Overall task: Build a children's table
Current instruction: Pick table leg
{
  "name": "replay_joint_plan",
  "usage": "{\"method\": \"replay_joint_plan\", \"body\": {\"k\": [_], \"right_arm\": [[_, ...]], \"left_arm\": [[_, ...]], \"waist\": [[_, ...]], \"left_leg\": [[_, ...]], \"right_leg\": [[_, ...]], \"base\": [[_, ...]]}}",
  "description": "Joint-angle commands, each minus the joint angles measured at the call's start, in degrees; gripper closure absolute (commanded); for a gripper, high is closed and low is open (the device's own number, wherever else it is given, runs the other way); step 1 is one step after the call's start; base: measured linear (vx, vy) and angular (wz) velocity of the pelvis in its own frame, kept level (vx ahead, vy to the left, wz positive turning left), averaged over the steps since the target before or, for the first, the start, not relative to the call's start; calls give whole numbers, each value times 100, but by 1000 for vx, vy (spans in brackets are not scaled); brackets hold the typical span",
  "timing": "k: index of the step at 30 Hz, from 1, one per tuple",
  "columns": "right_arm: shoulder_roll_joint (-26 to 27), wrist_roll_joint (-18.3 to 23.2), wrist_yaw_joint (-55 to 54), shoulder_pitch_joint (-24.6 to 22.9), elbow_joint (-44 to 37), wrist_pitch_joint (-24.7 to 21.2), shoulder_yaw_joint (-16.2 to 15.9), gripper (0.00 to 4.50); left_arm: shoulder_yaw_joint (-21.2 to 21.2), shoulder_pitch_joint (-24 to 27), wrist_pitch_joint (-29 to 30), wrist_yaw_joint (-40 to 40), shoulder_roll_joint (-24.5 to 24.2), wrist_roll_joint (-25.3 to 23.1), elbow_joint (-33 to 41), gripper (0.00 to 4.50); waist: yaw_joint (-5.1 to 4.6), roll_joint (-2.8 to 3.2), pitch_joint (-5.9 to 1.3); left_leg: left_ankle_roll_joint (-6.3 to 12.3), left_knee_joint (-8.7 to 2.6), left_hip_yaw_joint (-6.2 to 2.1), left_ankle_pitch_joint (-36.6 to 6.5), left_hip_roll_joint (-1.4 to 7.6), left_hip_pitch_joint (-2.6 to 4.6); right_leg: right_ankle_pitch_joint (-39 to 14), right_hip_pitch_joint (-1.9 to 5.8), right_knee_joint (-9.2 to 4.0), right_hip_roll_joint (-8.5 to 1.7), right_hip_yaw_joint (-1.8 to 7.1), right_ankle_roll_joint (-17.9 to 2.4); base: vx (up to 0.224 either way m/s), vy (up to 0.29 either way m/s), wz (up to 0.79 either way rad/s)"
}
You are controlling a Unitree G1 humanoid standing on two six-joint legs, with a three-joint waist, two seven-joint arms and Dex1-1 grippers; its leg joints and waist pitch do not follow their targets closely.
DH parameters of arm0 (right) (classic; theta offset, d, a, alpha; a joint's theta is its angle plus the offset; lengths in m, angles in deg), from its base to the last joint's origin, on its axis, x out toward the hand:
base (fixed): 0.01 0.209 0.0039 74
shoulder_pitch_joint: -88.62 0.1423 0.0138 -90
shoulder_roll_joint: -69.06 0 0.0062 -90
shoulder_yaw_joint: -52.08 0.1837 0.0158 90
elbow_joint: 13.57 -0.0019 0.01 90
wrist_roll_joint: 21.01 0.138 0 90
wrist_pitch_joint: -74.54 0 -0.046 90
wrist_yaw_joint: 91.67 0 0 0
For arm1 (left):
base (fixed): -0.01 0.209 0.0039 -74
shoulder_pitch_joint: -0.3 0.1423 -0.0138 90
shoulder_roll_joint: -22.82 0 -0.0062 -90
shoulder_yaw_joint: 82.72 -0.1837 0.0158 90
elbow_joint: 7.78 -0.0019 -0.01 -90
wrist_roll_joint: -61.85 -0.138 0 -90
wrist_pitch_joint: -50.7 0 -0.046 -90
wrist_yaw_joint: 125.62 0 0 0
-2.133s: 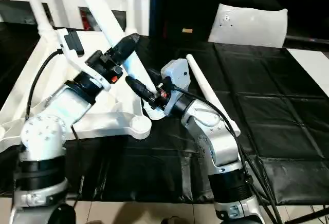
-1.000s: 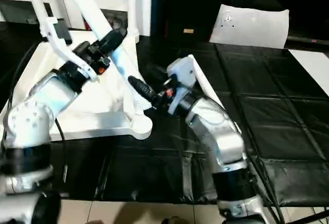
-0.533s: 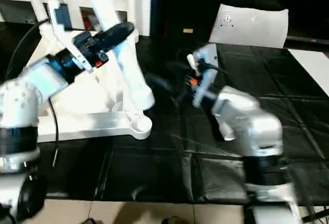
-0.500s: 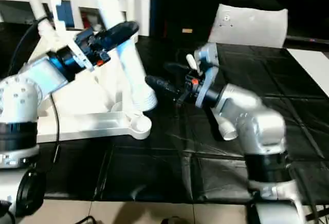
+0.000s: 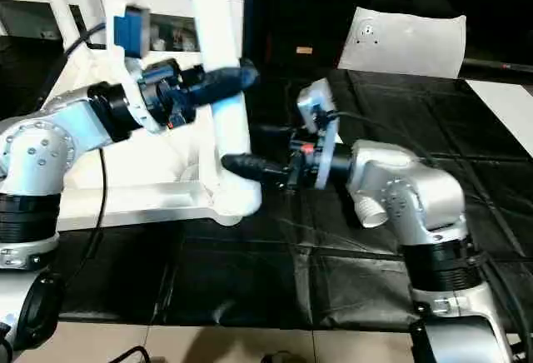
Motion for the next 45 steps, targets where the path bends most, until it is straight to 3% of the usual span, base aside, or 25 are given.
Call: {"method": "replay_joint_plan", "body": {"k": [1,20,30,33,37,42,45], "right_arm": [[-16,106,103,22,-37,-87,-43,96],[17,58,101,-31,-33,-84,-186,251],[161,-25,-180,-43,1,60,-96,257],[229,-123,-343,-27,43,163,-67,257],[421,-306,-776,15,96,398,35,259],[600,-499,-1205,44,134,611,91,259],[692,-590,-1342,30,112,687,72,259]], "left_arm": [[-104,-112,-61,-160,-17,-61,99,266],[-160,-139,-197,-383,41,-222,80,266],[41,-182,-176,32,224,-284,-51,266],[175,-201,-216,352,334,-316,-138,196],[218,-30,-627,937,496,-725,12,176],[270,222,-892,1483,726,-967,390,176],[342,377,-910,2000,966,-1018,662,211]], "waist": [[19,-23,-390],[24,-16,-394],[25,-1,-397],[19,-3,-398],[14,13,-405],[5,8,-412],[1,-13,-403]], "left_leg": [[235,-387,72,-20,157,-69],[208,-384,73,-10,157,-65],[182,-383,70,-16,156,-65],[170,-382,69,-31,152,-70],[156,-381,64,-2,155,-69],[155,-381,65,28,166,-69],[178,-378,72,23,166,-81]], "right_leg": [[-1315,425,-354,-356,229,-994],[-1312,428,-353,-357,230,-1001],[-1269,431,-355,-356,226,-1037],[-1269,434,-356,-348,225,-1025],[-1206,438,-357,-348,228,-1000],[-1112,441,-338,-352,230,-1016],[-1074,440,-347,-350,231,-1042]], "base": [[0,0,0],[0,0,0],[0,0,0],[0,0,0],[0,0,0],[0,0,0],[0,0,0]]}}
